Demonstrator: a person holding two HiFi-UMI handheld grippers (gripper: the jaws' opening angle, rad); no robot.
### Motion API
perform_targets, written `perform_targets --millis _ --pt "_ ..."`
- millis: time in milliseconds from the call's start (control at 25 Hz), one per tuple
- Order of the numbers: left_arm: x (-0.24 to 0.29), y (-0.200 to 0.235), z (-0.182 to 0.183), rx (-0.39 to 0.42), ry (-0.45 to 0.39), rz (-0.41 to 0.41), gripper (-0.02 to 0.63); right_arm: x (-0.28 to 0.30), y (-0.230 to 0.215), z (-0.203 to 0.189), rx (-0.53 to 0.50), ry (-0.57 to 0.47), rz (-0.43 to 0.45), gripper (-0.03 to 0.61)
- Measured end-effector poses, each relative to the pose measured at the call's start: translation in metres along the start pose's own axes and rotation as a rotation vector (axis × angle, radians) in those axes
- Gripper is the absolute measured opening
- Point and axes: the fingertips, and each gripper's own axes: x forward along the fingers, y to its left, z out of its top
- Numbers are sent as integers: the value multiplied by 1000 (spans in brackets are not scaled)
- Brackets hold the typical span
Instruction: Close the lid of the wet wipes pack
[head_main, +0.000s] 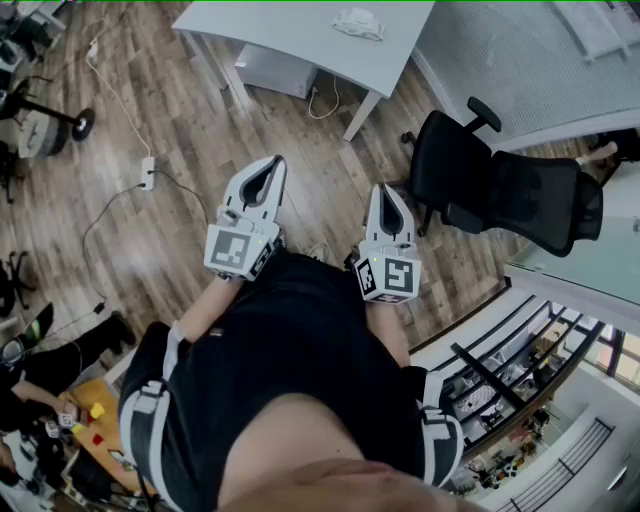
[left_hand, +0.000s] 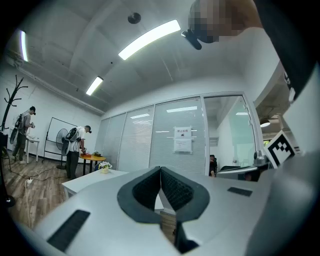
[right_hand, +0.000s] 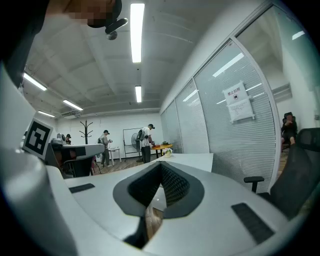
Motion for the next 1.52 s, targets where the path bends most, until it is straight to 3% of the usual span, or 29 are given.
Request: perform_targets --millis 320,520,600,640,1200,1520 --pt "-2 -7 3 -7 3 -4 23 -7 0 7 2 -10 3 21" --pt "-9 -1 4 -8 6 0 21 -8 2 19 40 -74 6 27" --pt "-10 3 1 -13 9 -4 23 -3 5 18 46 -65 6 144" --pt "-12 4 -1 -17 10 -8 22 -1 6 15 45 -53 3 149" --pt "-11 77 -25 -52 61 -58 23 53 42 -7 65 -12 -40 147" --pt "44 112 -44 -67 114 -65 21 123 26 -12 88 3 -47 147"
